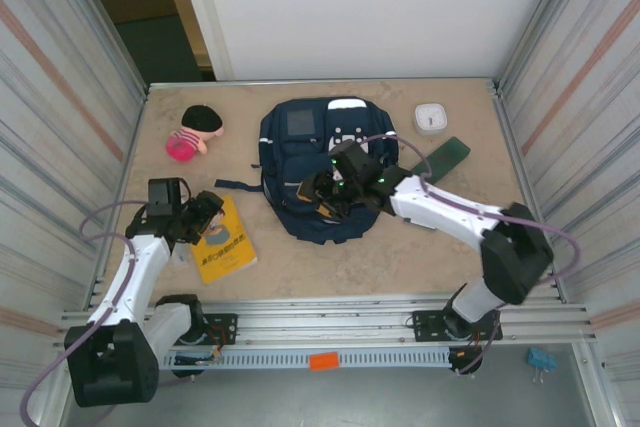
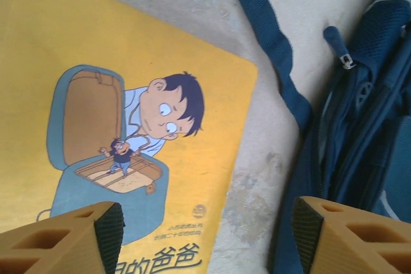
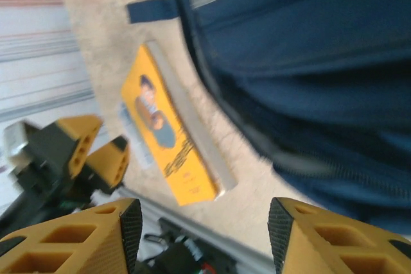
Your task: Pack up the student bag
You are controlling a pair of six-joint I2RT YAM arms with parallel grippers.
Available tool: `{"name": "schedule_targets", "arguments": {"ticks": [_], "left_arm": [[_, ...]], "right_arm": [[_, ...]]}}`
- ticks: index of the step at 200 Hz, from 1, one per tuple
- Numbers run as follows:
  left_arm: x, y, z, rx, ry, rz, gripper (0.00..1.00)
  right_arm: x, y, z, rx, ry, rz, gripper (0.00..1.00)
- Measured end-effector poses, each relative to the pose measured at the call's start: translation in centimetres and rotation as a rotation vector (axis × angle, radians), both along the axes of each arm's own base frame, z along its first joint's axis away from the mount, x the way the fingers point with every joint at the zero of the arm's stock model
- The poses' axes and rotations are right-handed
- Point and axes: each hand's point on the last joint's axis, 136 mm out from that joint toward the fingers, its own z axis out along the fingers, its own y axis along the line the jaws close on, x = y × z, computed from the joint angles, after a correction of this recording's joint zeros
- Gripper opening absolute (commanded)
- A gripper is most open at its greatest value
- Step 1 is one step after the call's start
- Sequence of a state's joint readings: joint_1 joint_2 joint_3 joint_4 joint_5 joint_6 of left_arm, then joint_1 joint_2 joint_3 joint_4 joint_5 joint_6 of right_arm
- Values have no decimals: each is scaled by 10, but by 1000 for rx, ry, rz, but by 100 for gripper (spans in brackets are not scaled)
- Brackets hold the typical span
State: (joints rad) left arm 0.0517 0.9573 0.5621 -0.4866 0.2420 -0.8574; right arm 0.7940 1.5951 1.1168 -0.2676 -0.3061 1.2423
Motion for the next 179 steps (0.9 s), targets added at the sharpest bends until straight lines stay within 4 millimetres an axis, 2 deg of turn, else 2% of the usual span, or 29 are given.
{"name": "schedule_targets", "arguments": {"ticks": [17,34,60,91,125,156,179], "left_arm": [[-2,-1,-6,0,6,-9,71],[-3,-3,-14,-5,21,-20,70],[-4,-6,-29,-26,48,-33,68],[-9,-15,-47,-35,85,-64,68],[1,-35,-47,-29,46,-139,68],[13,-58,-46,-27,17,-208,68],[17,-72,-42,-36,11,-240,70]], "right_arm": [[12,4,-37,-61,30,-16,53],[19,5,-64,-96,57,-27,52],[30,2,-80,-109,61,-51,52],[58,-9,-76,-78,23,-111,53],[83,-33,-73,-89,-29,-156,55],[81,-38,-52,-116,-99,-118,55],[74,-31,-18,-134,-184,-61,55]]}}
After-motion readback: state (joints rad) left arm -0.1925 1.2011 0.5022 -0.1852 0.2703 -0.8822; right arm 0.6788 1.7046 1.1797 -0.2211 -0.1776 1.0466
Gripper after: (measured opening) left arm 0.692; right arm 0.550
